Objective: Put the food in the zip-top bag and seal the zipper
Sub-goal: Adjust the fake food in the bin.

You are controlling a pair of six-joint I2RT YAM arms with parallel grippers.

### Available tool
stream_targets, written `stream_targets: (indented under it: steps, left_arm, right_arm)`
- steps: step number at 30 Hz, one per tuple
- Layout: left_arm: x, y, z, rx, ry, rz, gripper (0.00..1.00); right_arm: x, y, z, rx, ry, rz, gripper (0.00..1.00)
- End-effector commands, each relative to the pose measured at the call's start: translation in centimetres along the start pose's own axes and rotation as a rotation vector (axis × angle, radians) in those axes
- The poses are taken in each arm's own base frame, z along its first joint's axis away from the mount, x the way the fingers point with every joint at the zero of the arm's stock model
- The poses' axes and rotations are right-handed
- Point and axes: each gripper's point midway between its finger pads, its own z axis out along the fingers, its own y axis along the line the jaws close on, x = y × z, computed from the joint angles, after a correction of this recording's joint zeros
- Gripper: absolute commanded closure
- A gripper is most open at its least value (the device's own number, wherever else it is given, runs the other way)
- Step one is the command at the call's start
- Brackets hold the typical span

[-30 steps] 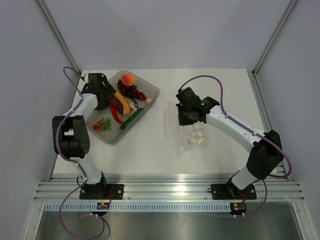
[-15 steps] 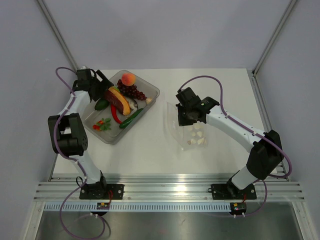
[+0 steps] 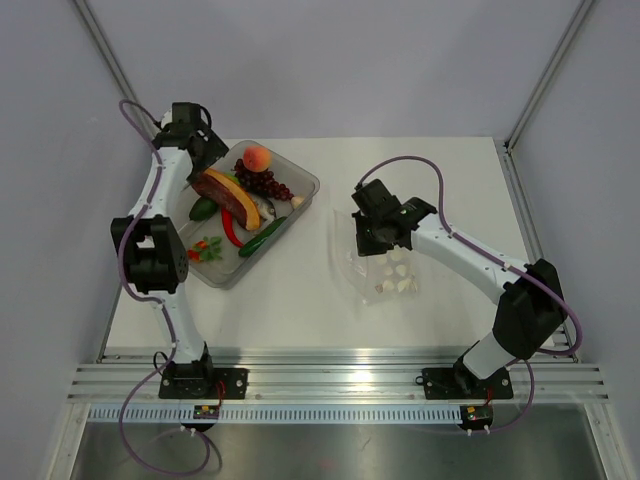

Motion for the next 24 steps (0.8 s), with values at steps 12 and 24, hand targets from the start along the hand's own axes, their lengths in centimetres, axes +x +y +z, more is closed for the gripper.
stream_targets:
  steps: [12, 24]
  left_arm:
    - [2.8, 1.2, 4.2, -0.279, -0.024, 0.075, 0.21]
    - [3.5, 2.1, 4.6, -0.311, -0.028, 0.099, 0.53]
  right_arm:
    - [0.0, 1.2, -0.2, -0.079, -0.027, 0.021, 1.0]
    - [0.1, 1.3, 0.0, -0.085, -0.025, 0.02, 1.0]
